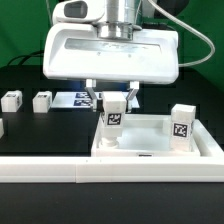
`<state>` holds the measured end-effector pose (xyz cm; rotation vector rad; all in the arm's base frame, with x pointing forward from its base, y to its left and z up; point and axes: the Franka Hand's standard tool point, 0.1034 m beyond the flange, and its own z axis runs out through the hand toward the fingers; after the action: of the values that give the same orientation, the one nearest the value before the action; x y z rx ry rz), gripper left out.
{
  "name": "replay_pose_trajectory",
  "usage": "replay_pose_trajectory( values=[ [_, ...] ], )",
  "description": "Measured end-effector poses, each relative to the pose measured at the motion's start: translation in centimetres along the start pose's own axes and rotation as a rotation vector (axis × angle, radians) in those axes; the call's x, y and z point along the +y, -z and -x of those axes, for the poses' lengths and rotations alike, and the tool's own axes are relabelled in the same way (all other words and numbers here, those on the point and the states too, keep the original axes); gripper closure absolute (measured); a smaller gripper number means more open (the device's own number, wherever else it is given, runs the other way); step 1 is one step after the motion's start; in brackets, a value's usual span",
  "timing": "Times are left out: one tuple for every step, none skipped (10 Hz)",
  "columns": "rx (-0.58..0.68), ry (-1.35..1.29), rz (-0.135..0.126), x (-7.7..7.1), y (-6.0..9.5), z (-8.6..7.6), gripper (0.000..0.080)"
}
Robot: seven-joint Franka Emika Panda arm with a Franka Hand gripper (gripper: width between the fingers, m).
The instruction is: Assemble square table
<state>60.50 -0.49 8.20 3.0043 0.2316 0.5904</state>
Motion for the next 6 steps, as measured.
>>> replay_pose_trajectory(
  values=[
    [0.005,0.001,0.003,-0.02,-0.28,0.10,0.0509],
    [0.011,0.003,0.005,-0.06,-0.42,0.11,0.0509],
    [0.018,0.004,0.007,-0.10,-0.50,0.06,0.0509],
    [0.036,0.005,0.014,-0.06,-0.56,-0.06,0.0509],
    [0.055,0.007,0.021,-0.01,-0.60,-0.09,0.0509],
    [0.071,0.008,0.027,0.02,-0.60,-0.04,0.0509]
  ],
)
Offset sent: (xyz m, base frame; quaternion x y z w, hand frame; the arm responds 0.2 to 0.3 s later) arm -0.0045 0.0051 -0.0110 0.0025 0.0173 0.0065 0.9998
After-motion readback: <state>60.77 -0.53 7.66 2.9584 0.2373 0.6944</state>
